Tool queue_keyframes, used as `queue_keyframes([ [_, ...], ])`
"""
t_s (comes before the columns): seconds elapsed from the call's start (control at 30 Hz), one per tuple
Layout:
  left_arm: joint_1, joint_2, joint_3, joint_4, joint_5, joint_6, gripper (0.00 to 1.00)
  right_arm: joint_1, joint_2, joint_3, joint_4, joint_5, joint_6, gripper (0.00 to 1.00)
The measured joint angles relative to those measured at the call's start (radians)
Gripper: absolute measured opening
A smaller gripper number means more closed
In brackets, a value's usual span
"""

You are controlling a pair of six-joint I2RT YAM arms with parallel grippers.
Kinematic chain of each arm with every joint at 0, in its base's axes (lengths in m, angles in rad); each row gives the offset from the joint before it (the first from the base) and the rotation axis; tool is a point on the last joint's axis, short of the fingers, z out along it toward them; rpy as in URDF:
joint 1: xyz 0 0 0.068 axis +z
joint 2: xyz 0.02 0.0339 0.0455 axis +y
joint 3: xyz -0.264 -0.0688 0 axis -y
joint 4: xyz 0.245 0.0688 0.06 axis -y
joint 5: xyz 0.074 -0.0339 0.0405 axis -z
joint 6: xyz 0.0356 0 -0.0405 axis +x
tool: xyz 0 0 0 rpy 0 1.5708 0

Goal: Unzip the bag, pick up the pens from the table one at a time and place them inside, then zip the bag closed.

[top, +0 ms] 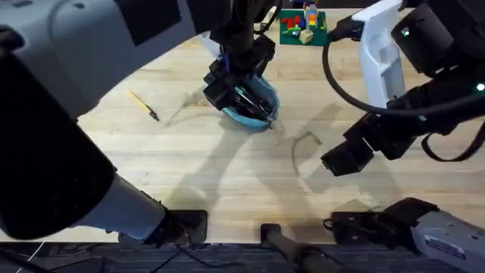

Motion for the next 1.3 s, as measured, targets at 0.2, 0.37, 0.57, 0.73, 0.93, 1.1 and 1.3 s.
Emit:
queue_keyframes([
  [0.2, 0.0, 0.0, 0.0, 0.0, 0.0, 0.005, 0.995, 0.0, 0.0, 0.0, 0.0, 0.0, 0.0, 0.998],
  [0.37, 0.0, 0.0, 0.027, -0.002, 0.004, 0.064, 0.995, 0.0, 0.0, 0.0, 0.0, 0.0, 0.0, 0.998],
  [0.57, 0.0, -0.025, 0.109, -0.003, 0.003, 0.211, 0.995, 0.0, 0.0, 0.0, 0.0, 0.0, 0.0, 0.997],
  [0.73, 0.0, -0.1, 0.139, -0.012, 0.003, 0.36, 0.995, 0.0, 0.0, 0.0, 0.0, 0.0, 0.0, 0.998],
  [0.93, 0.022, -0.191, 0.14, -0.074, 0.003, 0.546, 0.995, 0.0, 0.0, 0.0, 0.0, 0.0, 0.0, 0.998],
  [1.1, 0.08, -0.241, 0.14, -0.127, 0.003, 0.684, 0.995, 0.0, 0.0, 0.0, 0.0, 0.0, 0.0, 0.998],
  [1.3, 0.157, -0.269, 0.141, -0.167, 0.002, 0.83, 0.993, 0.0, 0.0, 0.0, 0.0, 0.0, 0.0, 0.998],
])
